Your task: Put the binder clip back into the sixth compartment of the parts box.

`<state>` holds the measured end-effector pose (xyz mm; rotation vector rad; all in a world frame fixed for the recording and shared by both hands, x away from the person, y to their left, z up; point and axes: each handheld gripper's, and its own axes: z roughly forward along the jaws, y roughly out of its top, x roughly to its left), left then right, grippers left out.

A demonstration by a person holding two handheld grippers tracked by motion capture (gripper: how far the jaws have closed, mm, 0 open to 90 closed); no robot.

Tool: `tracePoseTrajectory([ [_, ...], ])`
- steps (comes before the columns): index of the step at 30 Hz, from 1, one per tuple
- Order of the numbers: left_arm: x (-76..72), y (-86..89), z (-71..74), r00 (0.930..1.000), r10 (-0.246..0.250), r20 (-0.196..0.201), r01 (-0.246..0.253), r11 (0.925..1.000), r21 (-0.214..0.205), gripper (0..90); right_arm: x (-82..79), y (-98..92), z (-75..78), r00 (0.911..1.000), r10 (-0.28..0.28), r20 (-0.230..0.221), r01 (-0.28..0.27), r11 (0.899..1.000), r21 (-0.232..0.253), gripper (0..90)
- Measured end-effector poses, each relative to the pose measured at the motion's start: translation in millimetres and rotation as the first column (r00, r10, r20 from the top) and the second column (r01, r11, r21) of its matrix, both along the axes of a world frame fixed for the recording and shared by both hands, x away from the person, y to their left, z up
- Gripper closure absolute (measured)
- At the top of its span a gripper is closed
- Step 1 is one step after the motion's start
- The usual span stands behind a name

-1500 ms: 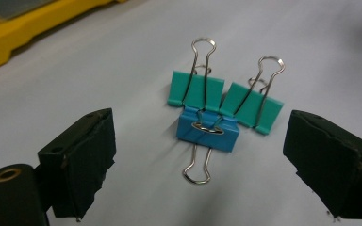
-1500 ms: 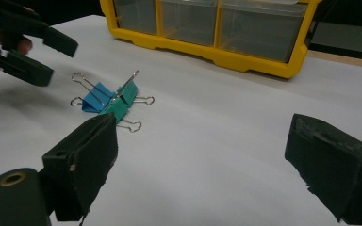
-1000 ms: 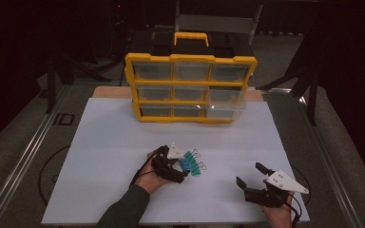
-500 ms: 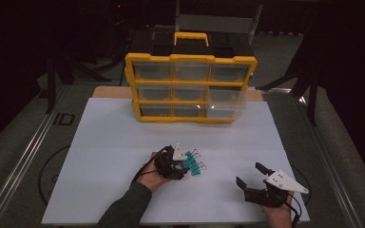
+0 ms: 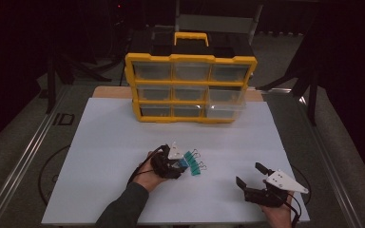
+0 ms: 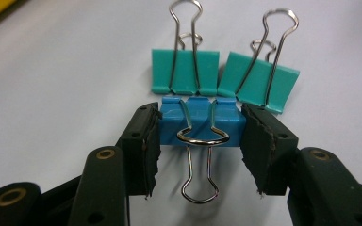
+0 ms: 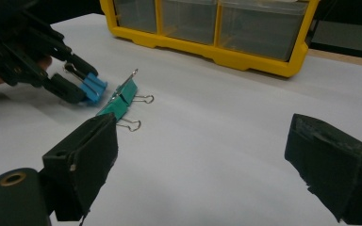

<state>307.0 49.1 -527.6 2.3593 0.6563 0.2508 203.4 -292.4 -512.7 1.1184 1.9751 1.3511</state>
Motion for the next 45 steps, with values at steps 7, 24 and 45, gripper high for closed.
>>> tracePoseTrajectory([
  [7, 2.0, 6.9, 20.8, 0.9995, 0.017, 0.025, -0.017, 0.9995, -0.025, 50.1, 0.1, 0.7, 0.0, 1.0000, 0.003, -0.001, -0.003, 1.000, 0.000, 10.1],
  [24, 18.5, 11.0, 90.2, 0.9943, 0.031, 0.102, -0.019, 0.9932, -0.115, 50.1, 0.4, 0.2, 0.1, 1.0000, 0.006, 0.004, -0.006, 1.000, 0.008, 10.1],
  [45, 58.4, -5.1, 155.5, 0.9887, 0.032, 0.146, -0.008, 0.9865, -0.164, 50.1, 1.4, 1.4, -0.9, 0.9999, 0.011, 0.002, -0.011, 1.000, 0.005, 10.1],
])
